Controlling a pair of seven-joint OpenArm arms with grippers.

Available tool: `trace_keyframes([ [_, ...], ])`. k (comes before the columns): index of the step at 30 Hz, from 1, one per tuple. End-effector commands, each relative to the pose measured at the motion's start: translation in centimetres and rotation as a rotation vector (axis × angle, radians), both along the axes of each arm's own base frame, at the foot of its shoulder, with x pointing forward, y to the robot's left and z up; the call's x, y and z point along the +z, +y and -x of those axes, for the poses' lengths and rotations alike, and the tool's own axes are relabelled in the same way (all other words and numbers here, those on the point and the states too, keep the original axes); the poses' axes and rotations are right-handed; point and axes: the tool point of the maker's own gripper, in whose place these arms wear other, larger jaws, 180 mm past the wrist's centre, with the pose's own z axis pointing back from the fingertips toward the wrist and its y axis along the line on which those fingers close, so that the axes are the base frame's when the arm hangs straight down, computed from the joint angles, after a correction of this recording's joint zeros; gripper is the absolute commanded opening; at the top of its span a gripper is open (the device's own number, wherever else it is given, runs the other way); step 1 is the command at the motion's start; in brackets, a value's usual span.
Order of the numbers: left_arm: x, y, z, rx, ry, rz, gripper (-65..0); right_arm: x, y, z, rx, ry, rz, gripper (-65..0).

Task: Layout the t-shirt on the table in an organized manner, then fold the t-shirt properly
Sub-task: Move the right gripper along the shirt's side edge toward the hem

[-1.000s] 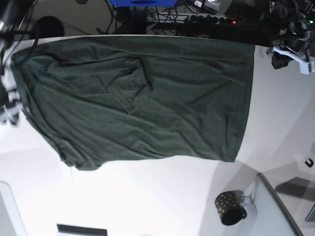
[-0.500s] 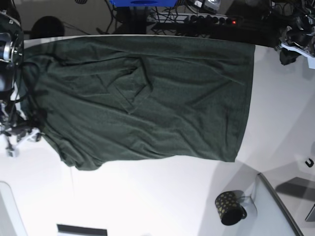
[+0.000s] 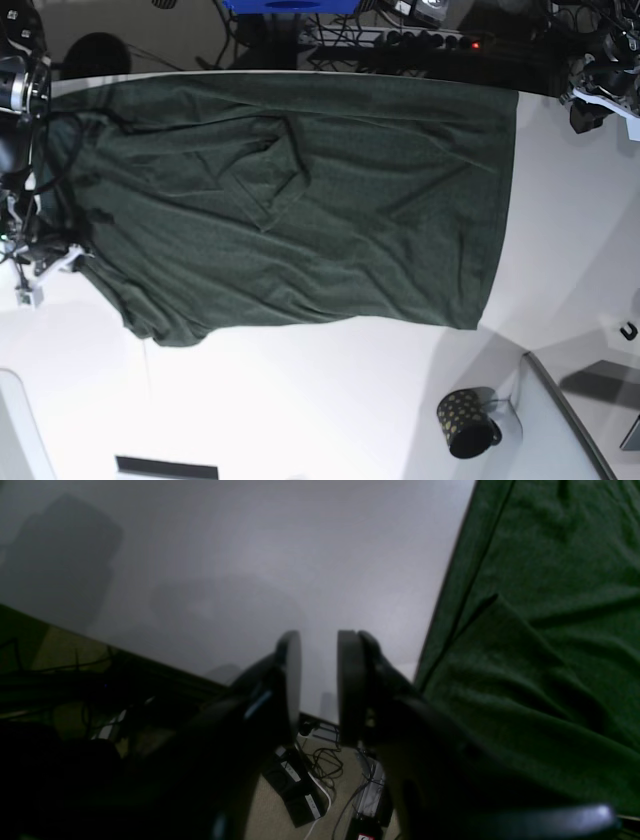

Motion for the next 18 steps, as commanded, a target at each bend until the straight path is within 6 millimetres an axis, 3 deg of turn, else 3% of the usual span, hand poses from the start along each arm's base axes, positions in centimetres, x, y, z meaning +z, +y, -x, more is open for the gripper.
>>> trace_keyframes([
  [1,1.2,0.8,-0.5,-0.002,-0.036,-0.026,-52.3,1.6,-1.0,-1.4,-0.003,-0.042,0.016,-48.5],
  [3,1.2,0.8,-0.5,-0.002,-0.034,-0.026,-52.3,1.7,-1.0,-1.5,-0.009,-0.048,0.011,-59.4],
  [5,1.2,0.8,-0.4,-0.003,-0.033,-0.026,-52.3,1.9,-1.0,-1.6,-0.01,-0.059,0.01,-63.5],
  [11,0.8,0.8,-0.1,0.004,-0.023,-0.018,-52.3,4.6,-0.9,-2.5,0.033,-0.147,0.066,-63.3],
  [18,-0.3,0.7,0.5,0.023,-0.004,0.014,-52.3,4.4,-0.9,-1.8,0.043,-0.144,0.077,-62.4],
])
